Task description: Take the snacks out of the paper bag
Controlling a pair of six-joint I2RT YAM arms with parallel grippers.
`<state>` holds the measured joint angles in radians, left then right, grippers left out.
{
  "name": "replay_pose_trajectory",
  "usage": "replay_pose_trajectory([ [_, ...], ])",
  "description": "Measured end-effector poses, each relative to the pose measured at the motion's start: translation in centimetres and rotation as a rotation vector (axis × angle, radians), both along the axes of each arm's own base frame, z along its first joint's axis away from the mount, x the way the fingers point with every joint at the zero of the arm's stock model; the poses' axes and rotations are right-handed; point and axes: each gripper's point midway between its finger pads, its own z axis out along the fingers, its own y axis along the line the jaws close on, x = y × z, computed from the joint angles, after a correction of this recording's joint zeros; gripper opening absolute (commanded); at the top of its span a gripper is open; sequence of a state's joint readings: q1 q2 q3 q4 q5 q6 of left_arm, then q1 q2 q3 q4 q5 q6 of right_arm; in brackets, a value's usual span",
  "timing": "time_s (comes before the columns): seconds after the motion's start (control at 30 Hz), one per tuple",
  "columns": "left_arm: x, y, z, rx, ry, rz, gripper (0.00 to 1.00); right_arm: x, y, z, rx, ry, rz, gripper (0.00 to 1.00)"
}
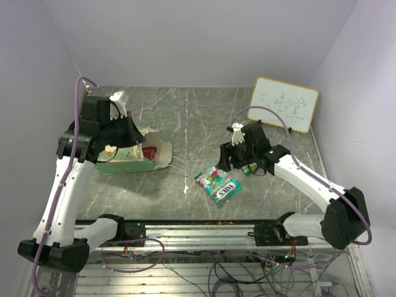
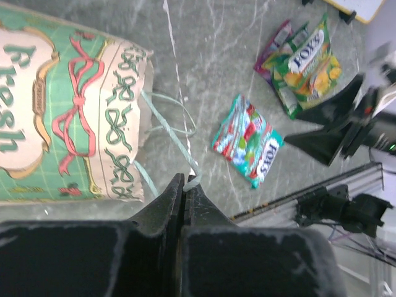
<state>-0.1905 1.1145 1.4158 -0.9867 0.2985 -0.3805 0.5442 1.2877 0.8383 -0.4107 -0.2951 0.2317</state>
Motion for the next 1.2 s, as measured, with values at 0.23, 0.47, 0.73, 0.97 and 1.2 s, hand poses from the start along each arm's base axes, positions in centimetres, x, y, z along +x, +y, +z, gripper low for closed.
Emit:
replay_pose_trajectory([
  [0.23,-4.4,-0.3,-1.6,-0.073,0.077,0.024,0.07,2.4,0.1,5.4,0.009,-0.189,-0.009,0.66],
  [0.47,-5.7,1.2,-1.6,-0.049,0.151,0.133,0.07,2.4,6.3,7.5,-0.012,-0.350,0.211,0.66],
  [0.73,-6.7,3.9,-0.3,0.008,0.163,0.311,0.07,-0.7,11.5,7.7,0.155,-0.411,0.395,0.58],
  [0.97,-6.9,3.1,-1.1,-0.036,0.168,0.279,0.07,-5.6,15.9,7.3,0.289,-0.546,0.632,0.40],
  [1.2,-6.7,0.9,-1.9,-0.060,0.234,0.142,0.07,-10.6,20.1,4.8,0.301,-0.808,0.960,0.43],
])
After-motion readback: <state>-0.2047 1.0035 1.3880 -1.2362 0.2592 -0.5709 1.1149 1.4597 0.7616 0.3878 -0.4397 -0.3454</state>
